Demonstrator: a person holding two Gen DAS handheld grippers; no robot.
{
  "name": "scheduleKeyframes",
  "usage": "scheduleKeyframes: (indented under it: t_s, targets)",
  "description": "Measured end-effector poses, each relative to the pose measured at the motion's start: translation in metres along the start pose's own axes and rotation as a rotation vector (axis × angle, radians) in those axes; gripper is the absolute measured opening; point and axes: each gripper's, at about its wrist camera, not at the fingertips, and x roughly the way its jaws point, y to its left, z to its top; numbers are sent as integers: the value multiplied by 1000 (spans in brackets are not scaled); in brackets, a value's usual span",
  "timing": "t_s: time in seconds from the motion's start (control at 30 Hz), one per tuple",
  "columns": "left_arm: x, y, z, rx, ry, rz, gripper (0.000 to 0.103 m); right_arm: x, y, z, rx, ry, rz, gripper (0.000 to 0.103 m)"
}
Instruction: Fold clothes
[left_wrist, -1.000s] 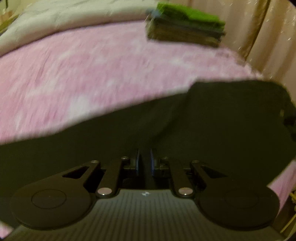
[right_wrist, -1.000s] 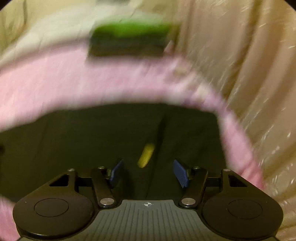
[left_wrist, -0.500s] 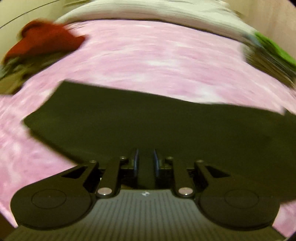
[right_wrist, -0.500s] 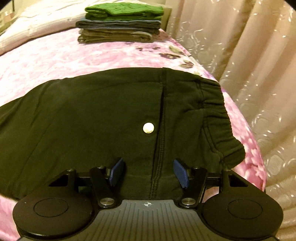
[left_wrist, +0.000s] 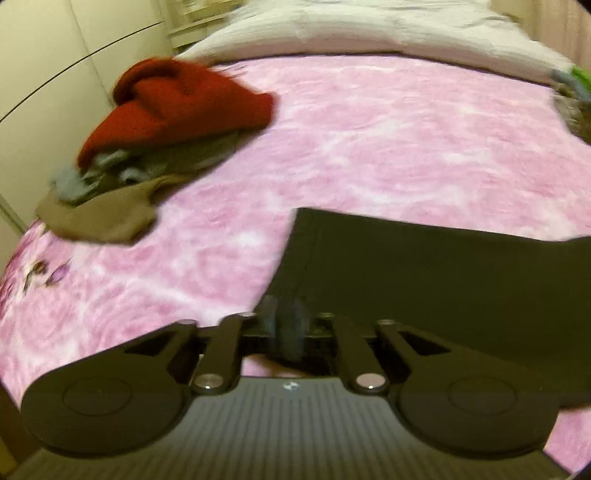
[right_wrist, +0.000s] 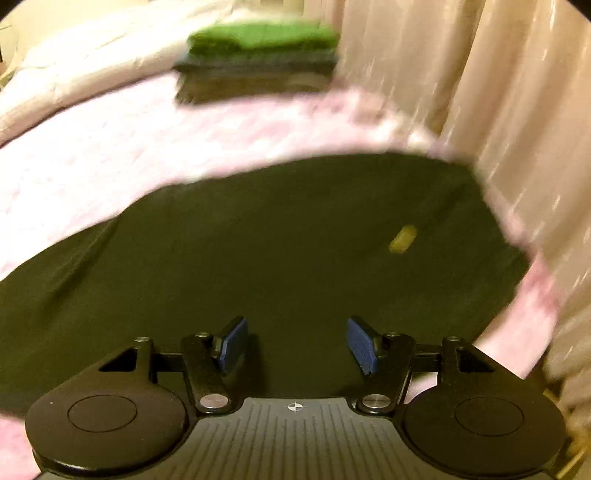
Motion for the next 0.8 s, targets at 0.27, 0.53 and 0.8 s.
scheduleKeyframes:
  t_s: [0.27, 0.53, 0.8]
  targets:
    - [-24, -36, 0, 52, 278, -2, 16, -31, 25, -2, -19, 239, -34, 64]
    - [-106, -88, 52, 253, 268, -86, 29, -109, 27, 8, 63, 307, 33, 82]
    - [-180, -129, 91, 283, 135, -140, 41, -169, 16, 39, 49, 189, 42, 94]
